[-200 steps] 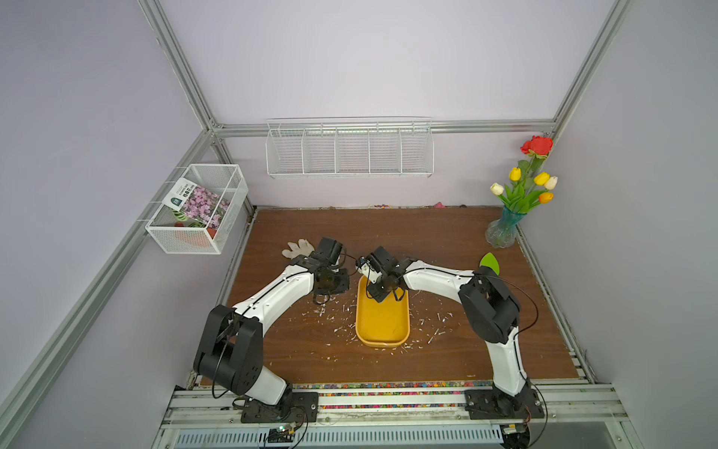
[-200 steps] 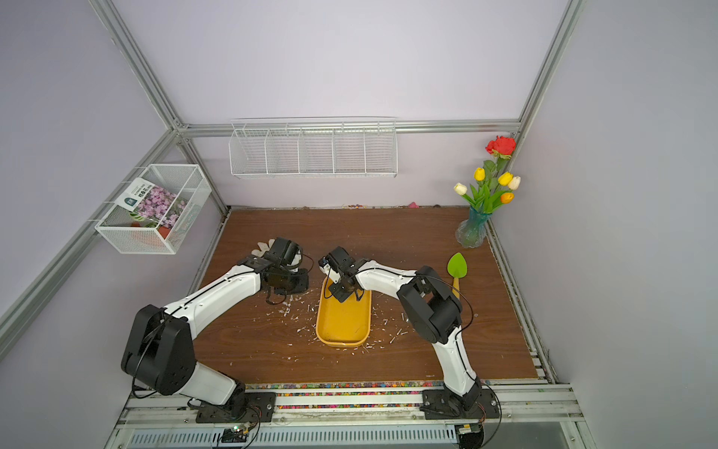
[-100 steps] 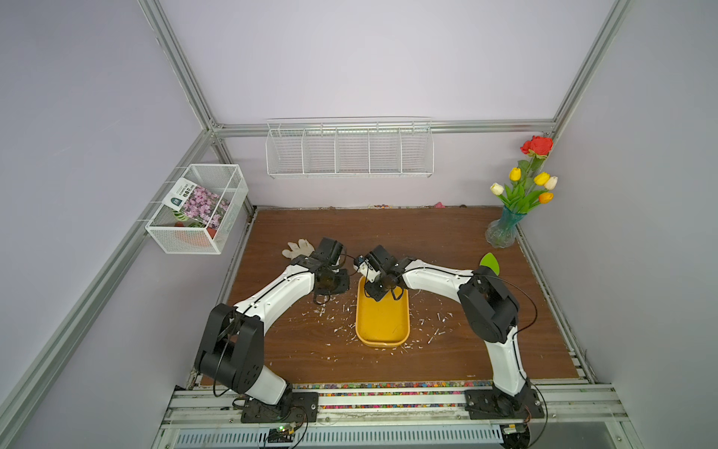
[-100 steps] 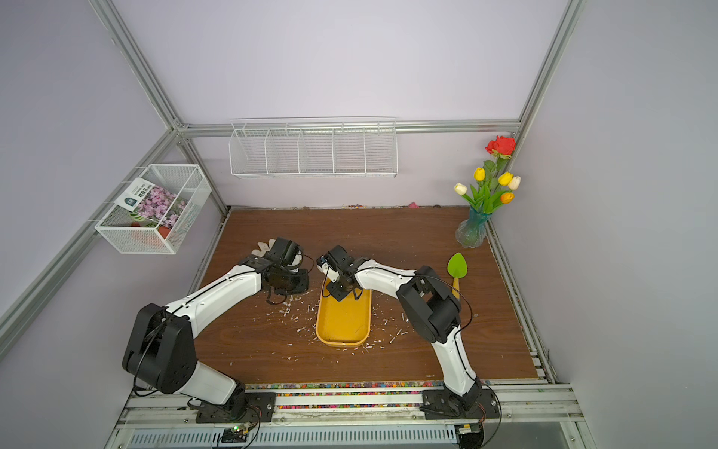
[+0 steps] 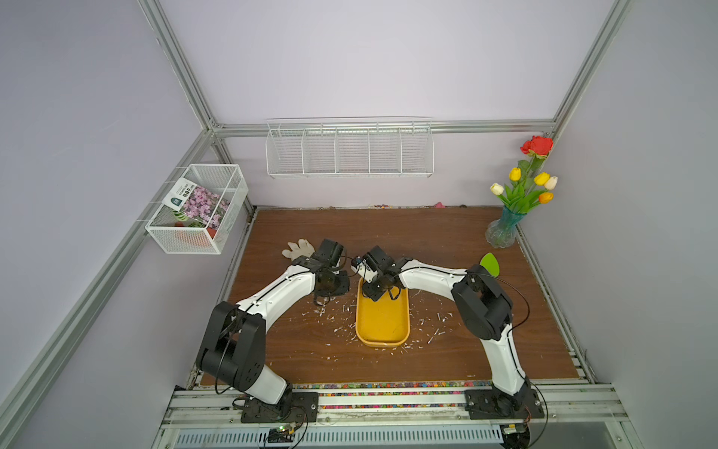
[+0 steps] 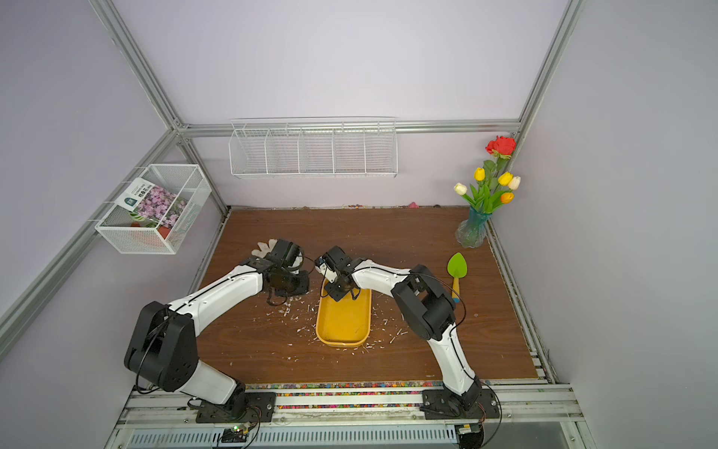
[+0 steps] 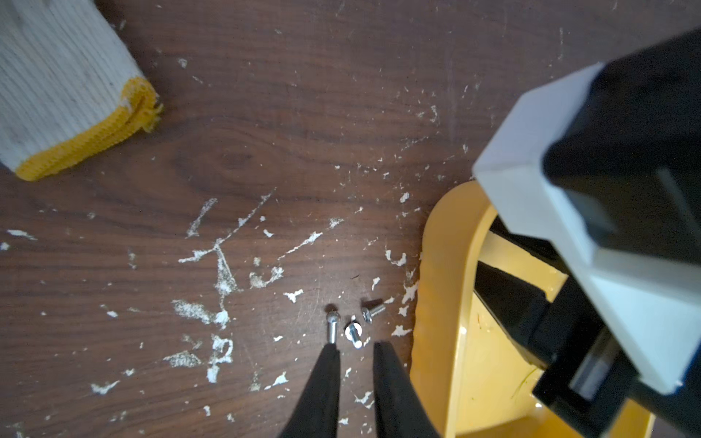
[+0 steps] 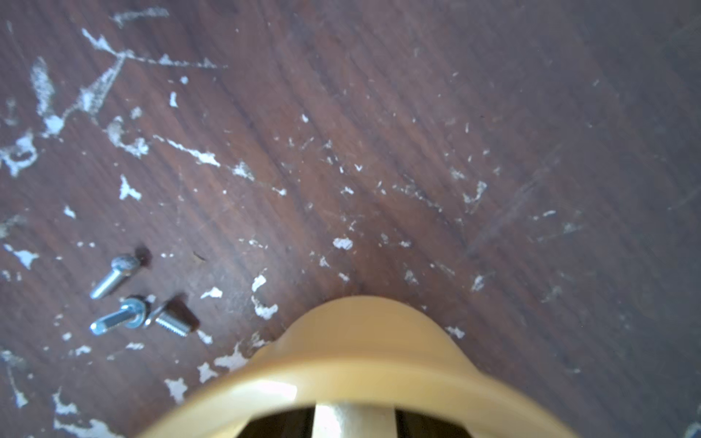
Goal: Take out the screws from the storage box
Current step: Pick up the screw from the storage box.
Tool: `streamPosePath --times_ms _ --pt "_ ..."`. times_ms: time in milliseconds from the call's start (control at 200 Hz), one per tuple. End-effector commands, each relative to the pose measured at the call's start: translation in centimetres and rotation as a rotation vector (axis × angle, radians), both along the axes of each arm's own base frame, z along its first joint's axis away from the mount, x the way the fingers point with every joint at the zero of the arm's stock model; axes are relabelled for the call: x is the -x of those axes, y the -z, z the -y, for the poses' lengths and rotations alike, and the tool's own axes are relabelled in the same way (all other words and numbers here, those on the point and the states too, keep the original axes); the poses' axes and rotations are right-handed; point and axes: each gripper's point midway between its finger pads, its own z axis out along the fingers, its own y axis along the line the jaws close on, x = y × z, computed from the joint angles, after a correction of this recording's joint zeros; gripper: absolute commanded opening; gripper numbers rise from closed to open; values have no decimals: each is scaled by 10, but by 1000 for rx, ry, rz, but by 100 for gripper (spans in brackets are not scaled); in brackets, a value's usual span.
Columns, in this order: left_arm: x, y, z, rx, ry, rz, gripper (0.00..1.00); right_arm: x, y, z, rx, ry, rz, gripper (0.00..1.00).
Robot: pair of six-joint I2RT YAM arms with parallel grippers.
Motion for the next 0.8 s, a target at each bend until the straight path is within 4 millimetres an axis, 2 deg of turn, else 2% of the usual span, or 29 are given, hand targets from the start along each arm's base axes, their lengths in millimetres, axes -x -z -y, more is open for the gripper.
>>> streamPosePath --times_ms 0,375,570,800 --pt "-1 4 0 3 10 -3 22 8 21 2 39 -14 -49 37" --pt "0 5 0 3 10 -9 22 17 32 13 56 4 -63 32" --pt "-1 6 1 6 12 -13 22 17 37 17 81 -1 -66 21" --pt "-1 6 1 5 13 -14 22 15 33 16 80 -2 -53 17"
